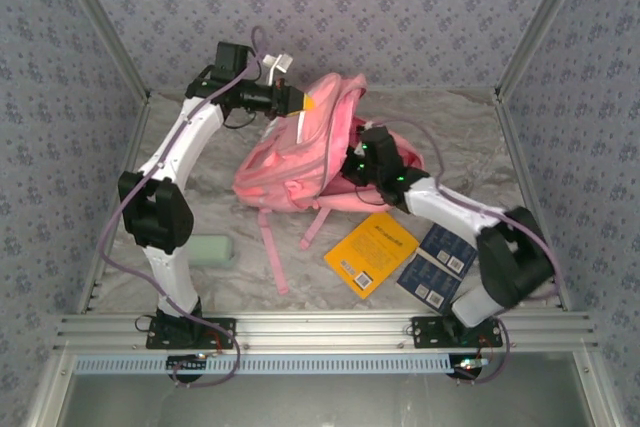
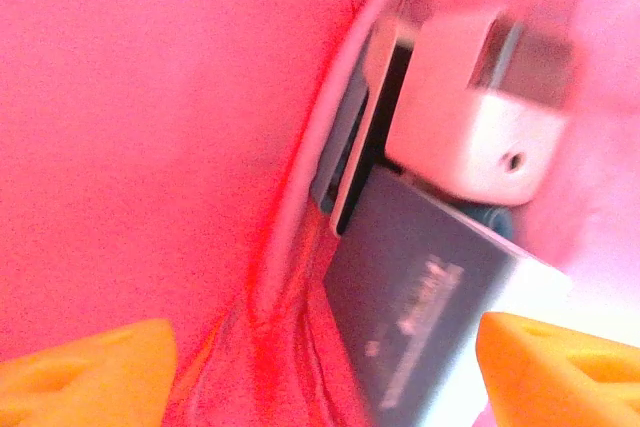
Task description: Pack the student bag
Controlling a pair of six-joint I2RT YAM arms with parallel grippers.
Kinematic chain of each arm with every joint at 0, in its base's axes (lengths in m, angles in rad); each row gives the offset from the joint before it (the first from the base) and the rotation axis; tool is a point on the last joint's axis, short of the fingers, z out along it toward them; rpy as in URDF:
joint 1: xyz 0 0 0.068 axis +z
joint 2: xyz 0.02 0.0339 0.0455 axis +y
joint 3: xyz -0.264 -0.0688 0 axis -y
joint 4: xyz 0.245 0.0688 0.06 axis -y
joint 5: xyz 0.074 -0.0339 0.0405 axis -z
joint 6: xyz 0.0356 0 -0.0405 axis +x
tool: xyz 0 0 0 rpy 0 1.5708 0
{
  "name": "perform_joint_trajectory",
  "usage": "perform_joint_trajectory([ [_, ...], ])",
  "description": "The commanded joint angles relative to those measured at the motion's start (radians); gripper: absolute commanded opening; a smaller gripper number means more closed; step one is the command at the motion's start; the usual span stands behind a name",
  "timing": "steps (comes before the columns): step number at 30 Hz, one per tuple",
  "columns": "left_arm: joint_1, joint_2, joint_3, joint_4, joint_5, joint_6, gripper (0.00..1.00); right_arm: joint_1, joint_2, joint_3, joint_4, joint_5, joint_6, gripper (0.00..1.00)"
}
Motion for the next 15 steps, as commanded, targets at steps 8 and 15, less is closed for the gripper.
perform_joint_trajectory([
  [8, 0.022, -0.09, -0.054, 0.083, -0.09, -0.017, 0.0, -0.026, -0.422, -0.194, -0.247, 0.253, -0.296, 0.77],
  [15, 0.022, -0.09, -0.064, 0.058, -0.181, -0.048, 0.0, 0.026, -0.603, -0.295, -0.056, -0.022, -0.755, 0.71],
])
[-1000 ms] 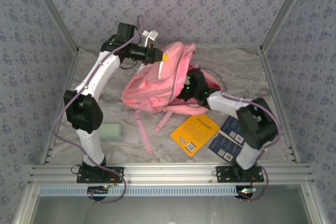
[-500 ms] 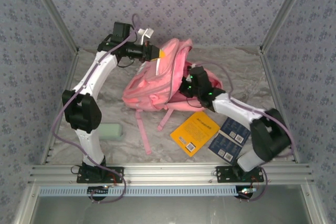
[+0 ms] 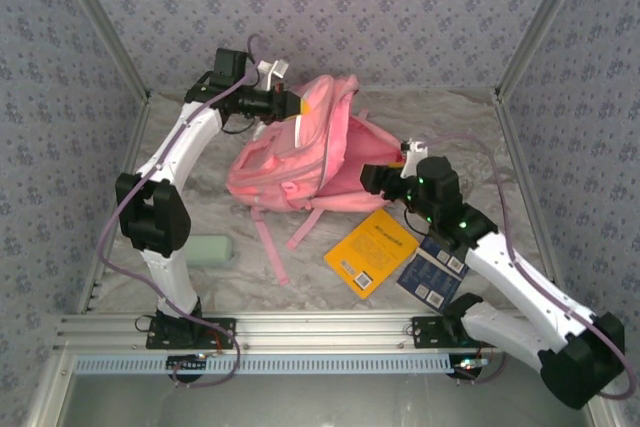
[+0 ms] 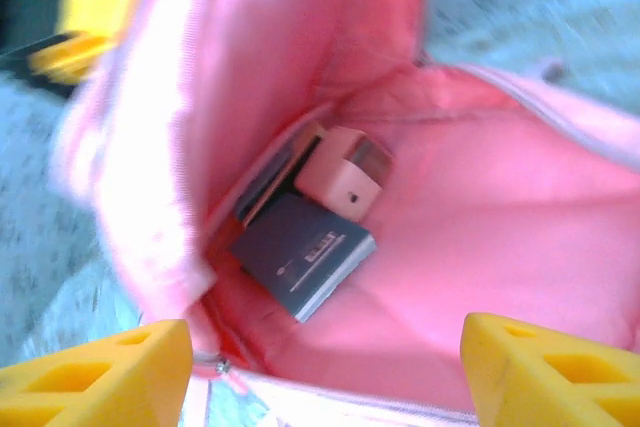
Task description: Pack the student bag
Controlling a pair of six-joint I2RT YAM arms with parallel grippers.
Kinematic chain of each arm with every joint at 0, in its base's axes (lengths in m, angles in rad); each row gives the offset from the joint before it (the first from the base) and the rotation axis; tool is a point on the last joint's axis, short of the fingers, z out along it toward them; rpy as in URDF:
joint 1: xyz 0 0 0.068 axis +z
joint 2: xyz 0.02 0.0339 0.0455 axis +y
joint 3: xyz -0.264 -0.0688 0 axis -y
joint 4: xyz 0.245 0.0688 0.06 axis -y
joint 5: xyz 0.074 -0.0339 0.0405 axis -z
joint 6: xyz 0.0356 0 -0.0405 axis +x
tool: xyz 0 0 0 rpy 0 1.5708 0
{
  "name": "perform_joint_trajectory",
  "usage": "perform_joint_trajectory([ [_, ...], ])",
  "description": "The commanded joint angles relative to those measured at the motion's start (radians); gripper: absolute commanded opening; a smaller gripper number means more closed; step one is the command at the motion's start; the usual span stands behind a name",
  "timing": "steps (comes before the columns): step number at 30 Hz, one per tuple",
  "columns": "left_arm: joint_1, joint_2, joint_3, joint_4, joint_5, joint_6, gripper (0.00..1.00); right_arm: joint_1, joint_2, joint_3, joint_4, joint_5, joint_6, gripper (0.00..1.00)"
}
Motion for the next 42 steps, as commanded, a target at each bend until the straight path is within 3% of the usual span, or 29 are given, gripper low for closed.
perform_joint_trajectory([
  [1, 0.019, -0.065, -0.009, 0.053, -0.048, -0.036, 0.0, 0.061, -0.05, -0.064, 0.115, -0.182, -0.338, 0.71],
  [6, 0.017, -0.072, -0.06, 0.14, -0.042, -0.11, 0.0, 0.255, 0.008, -0.053, 0.191, -0.272, -0.6, 0.77],
  [10, 0.017, -0.074, -0.073, 0.134, -0.041, -0.093, 0.0, 0.407, 0.211, 0.019, 0.251, -0.254, -0.73, 0.79],
  [14, 0.017, -0.09, -0.101, 0.143, -0.041, -0.086, 0.0, 0.496, 0.464, 0.097, 0.374, -0.242, -0.772, 0.83],
  [19, 0.021, -0.124, -0.158, 0.231, -0.038, -0.148, 0.0, 0.526, 0.762, 0.248, 0.502, -0.229, -0.751, 0.9],
  [25, 0.039, -0.144, -0.208, 0.255, -0.058, -0.165, 0.0, 0.533, 1.015, 0.431, 0.551, -0.252, -0.684, 0.94],
  [32, 0.059, -0.154, -0.29, 0.382, -0.047, -0.268, 0.0, 0.555, 1.191, 0.595, 0.526, -0.33, -0.62, 1.0],
  [42, 0.059, -0.151, -0.296, 0.393, -0.049, -0.275, 0.0, 0.58, 1.341, 0.75, 0.432, -0.37, -0.599, 1.0],
])
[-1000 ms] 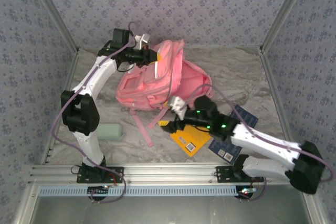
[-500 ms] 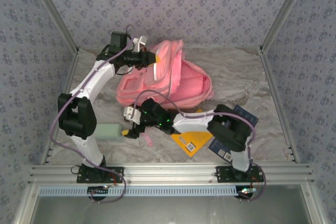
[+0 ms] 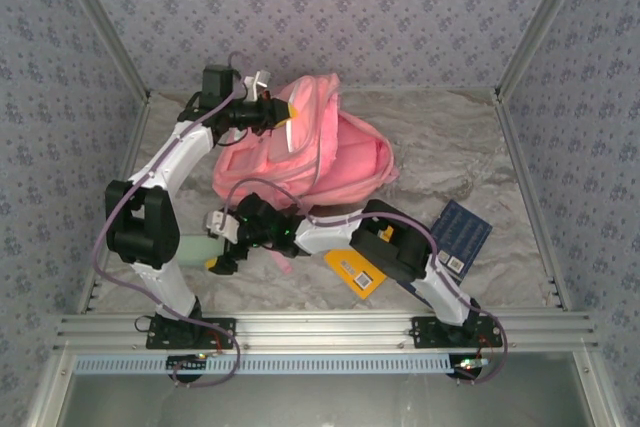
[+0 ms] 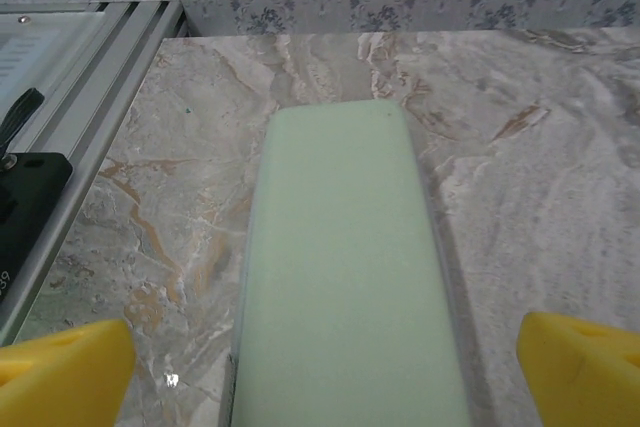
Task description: Pack the student bag
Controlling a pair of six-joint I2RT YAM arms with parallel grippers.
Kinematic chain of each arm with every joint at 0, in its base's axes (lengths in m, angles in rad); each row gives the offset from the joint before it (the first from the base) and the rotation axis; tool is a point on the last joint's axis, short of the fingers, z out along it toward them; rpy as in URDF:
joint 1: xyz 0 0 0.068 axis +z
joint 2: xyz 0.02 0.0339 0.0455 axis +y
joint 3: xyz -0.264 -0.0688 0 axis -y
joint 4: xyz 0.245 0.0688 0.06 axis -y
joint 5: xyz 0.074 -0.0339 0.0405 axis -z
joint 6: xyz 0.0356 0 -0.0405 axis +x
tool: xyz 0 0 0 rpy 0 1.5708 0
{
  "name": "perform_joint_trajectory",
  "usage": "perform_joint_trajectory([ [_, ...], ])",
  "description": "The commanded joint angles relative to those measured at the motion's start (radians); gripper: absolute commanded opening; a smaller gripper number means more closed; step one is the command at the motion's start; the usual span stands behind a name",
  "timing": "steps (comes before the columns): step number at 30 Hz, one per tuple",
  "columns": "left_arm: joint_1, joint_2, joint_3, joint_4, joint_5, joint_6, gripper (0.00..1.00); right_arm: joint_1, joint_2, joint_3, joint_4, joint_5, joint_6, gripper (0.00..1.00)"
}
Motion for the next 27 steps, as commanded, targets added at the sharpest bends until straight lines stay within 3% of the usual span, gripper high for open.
perform_joint_trajectory([
  [1, 0.011, -0.039, 0.004, 0.068, 0.006, -0.013, 0.0, 0.004, 0.052, 0.078, -0.076, -0.016, 0.011, 1.0],
  [15, 0.011, -0.02, -0.006, 0.099, 0.019, -0.03, 0.0, 0.009, 0.185, 0.23, -0.282, 0.063, -0.047, 0.96],
  [27, 0.011, -0.016, 0.001, 0.09, 0.023, -0.024, 0.0, 0.016, 0.118, 0.157, -0.192, 0.097, -0.01, 0.7],
])
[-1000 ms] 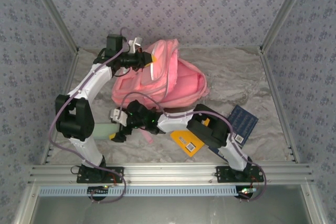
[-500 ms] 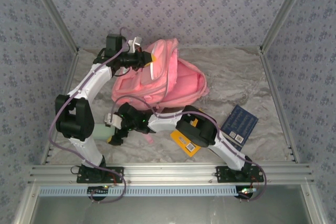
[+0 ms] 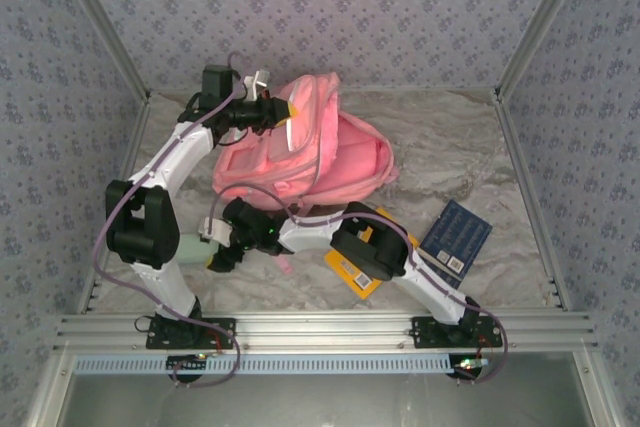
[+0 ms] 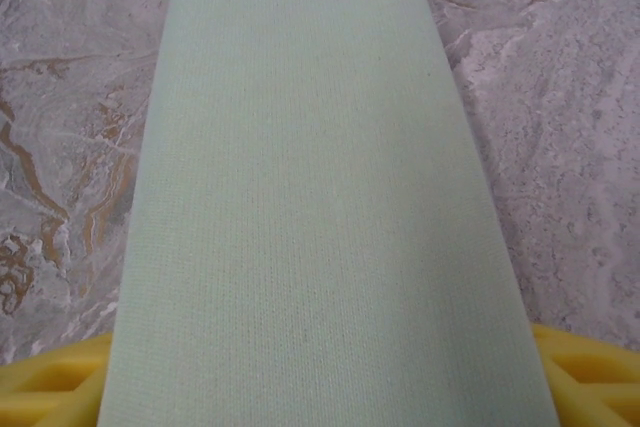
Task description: Pack the student bag
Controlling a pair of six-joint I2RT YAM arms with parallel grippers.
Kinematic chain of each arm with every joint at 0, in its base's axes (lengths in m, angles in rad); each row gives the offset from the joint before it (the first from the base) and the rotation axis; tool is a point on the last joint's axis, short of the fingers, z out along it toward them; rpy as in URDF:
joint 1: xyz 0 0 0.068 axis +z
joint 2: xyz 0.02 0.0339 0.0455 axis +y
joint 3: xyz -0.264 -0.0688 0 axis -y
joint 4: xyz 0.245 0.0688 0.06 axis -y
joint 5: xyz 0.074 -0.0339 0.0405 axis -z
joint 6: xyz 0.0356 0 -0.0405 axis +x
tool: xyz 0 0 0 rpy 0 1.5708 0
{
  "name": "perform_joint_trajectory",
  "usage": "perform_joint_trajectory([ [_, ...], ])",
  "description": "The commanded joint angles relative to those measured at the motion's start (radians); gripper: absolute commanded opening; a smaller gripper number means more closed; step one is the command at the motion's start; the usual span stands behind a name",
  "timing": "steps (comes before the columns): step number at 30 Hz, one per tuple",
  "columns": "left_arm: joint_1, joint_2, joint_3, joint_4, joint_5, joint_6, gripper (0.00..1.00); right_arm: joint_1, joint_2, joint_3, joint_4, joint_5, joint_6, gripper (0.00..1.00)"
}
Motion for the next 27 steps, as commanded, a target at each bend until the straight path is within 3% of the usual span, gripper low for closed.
perform_joint_trajectory([
  [1, 0.01, -0.016, 0.016, 0.051, 0.019, 0.001, 0.0, 0.013, -0.059, -0.054, 0.027, 0.047, 0.013, 0.68],
  [9, 0.01, -0.017, 0.036, 0.006, 0.026, 0.029, 0.0, 0.024, -0.235, -0.299, 0.179, 0.149, 0.036, 0.62],
  [18, 0.01, -0.02, 0.073, -0.031, 0.051, 0.06, 0.0, 0.025, -0.668, -0.731, 0.299, 0.333, 0.07, 0.55],
  [27, 0.015, -0.02, 0.091, 0.003, 0.118, 0.035, 0.0, -0.016, -1.197, -0.949, 0.081, 0.61, 0.065, 0.52],
])
